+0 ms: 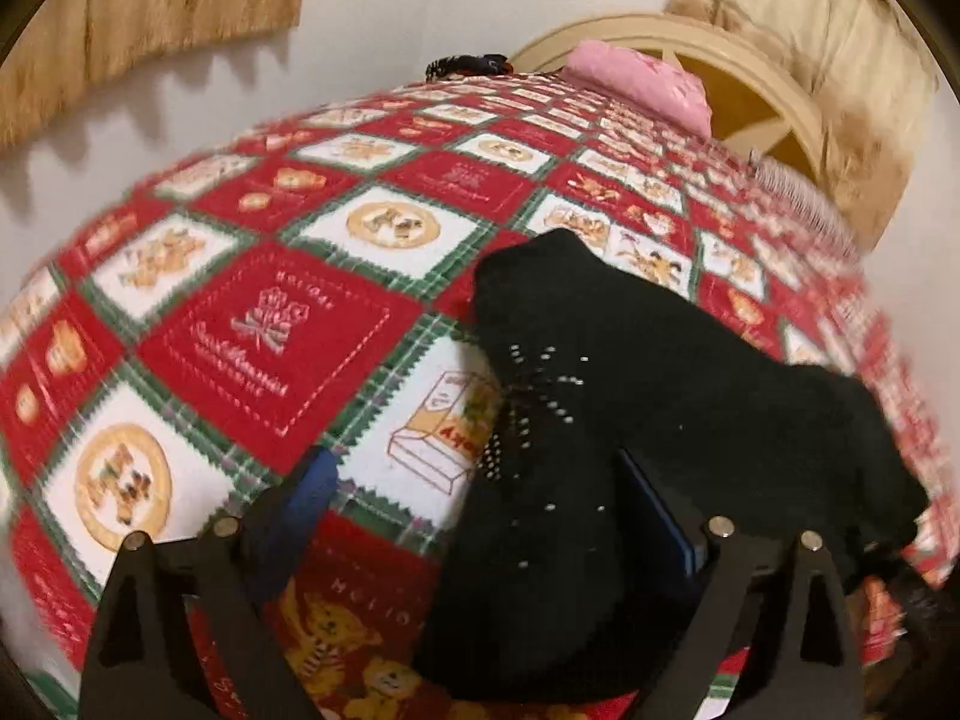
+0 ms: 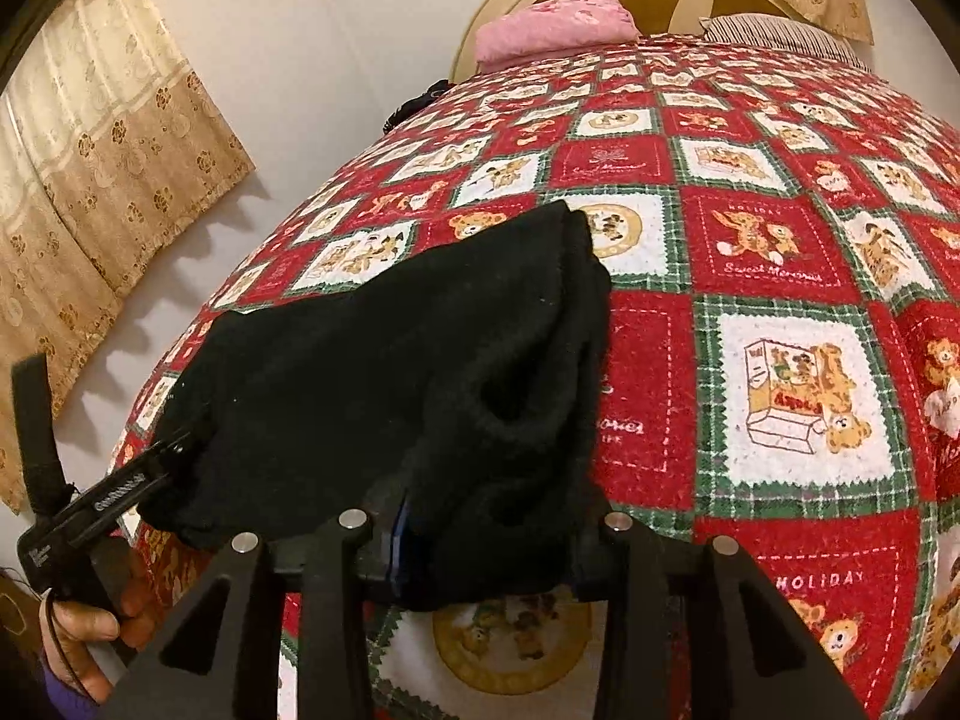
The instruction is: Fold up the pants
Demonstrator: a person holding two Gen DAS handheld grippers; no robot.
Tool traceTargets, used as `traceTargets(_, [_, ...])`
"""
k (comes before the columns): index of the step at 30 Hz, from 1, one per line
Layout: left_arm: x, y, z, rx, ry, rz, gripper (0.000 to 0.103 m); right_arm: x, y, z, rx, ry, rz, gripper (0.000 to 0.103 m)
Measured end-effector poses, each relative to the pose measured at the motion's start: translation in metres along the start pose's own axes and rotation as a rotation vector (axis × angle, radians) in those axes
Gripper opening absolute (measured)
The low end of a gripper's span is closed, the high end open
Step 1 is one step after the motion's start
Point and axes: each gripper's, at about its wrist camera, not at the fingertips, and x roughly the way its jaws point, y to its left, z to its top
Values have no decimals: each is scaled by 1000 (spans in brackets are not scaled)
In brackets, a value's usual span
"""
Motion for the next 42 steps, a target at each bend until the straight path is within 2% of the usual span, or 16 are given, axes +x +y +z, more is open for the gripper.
traceTargets(3, [-4,-5,-5,35,-4,18,98,0,0,-1,2,-3,2,41])
traceTargets(10, [-19,12,-12,-22,20,14,101,-19,-13,-7,53,-28,31,53])
traceTargets(13, [-31,21,-13,-34,24,13,101,-43,-14,-12,52,-107,-25,57])
traceTargets(17, [-51,25,-8,8,-41,68,101,-74,10,-10,-50,-257,-116,57])
traceTargets(20, [-56,25,1,56,-95,110,101,-90,32,-1,-126,-320,-92,56])
traceTargets(22, [-46,25,7,79,-84,142,101,-80,49,5,-192,-260,-35,41])
traceTargets(23, [-40,26,9,84,-69,142,100,-74,54,6,-211,-229,-20,31])
traceTargets(24, [-36,27,10,81,-48,133,98,-64,60,6,-233,-187,-2,26])
traceTargets(27, [-27,27,8,45,-5,55,96,-39,62,0,-248,-98,-5,25])
traceTargets(29, [-20,27,7,-1,13,5,95,-17,48,-5,-183,-2,-14,25])
traceTargets(31, [-7,26,8,-61,58,-65,89,-10,30,-8,-104,14,35,23])
traceTargets(33, [-2,18,11,-86,42,-59,86,-10,22,-6,-72,19,71,22])
traceTargets(34, [-2,13,12,-77,40,-64,80,-10,21,-6,-67,23,80,22])
traceTargets(36, [0,3,14,-81,57,-137,45,-10,23,-8,-82,18,76,22])
traceTargets(38, [-1,-6,14,-68,53,-170,29,-10,26,-11,-101,6,65,22])
traceTargets(42, [-7,-12,12,-21,31,-163,14,-13,26,-11,-95,0,71,22])
